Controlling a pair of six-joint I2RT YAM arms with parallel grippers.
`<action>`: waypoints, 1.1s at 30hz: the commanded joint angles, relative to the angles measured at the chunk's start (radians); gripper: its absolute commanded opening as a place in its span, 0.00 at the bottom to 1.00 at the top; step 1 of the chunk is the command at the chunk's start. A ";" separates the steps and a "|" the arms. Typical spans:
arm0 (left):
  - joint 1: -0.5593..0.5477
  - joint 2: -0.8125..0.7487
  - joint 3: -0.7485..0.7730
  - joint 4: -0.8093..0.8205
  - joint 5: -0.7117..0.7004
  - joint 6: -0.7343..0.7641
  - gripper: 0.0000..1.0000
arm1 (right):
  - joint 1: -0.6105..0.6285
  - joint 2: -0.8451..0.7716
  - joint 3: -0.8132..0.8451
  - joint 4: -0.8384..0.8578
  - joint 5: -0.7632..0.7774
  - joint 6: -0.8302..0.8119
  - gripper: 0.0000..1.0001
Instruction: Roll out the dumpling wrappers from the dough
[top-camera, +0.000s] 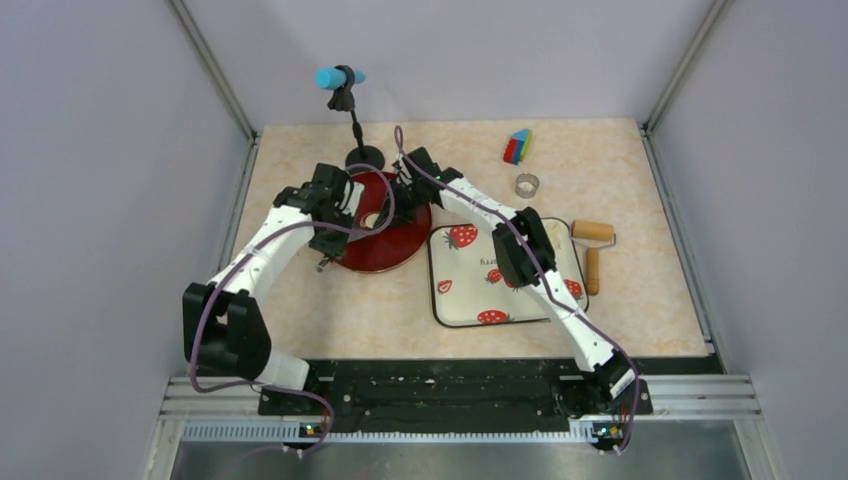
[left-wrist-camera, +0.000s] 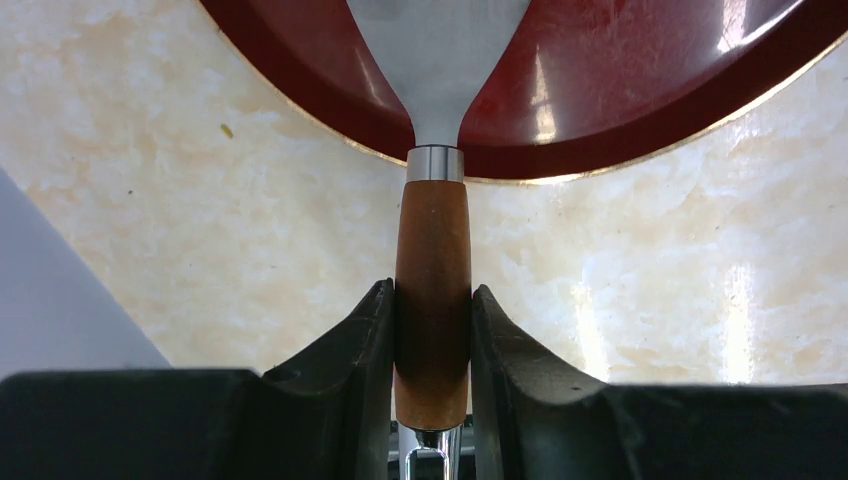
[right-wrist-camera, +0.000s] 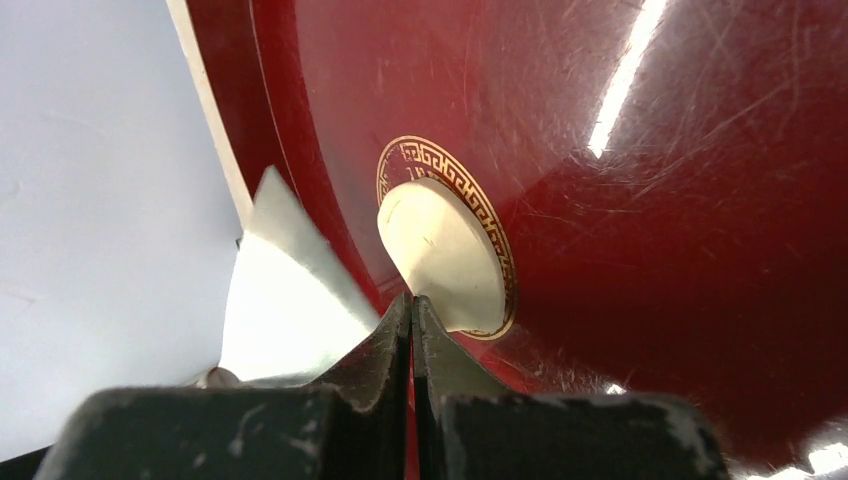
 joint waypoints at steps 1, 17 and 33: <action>-0.006 -0.113 -0.023 -0.025 -0.033 -0.037 0.00 | 0.002 0.004 0.049 0.010 -0.006 -0.013 0.00; -0.007 -0.376 -0.178 0.336 0.258 -0.227 0.00 | -0.145 -0.299 -0.216 0.102 -0.004 -0.010 0.38; -0.005 -0.514 -0.420 0.821 0.281 -0.555 0.00 | -0.391 -0.709 -0.783 0.282 -0.001 -0.045 0.98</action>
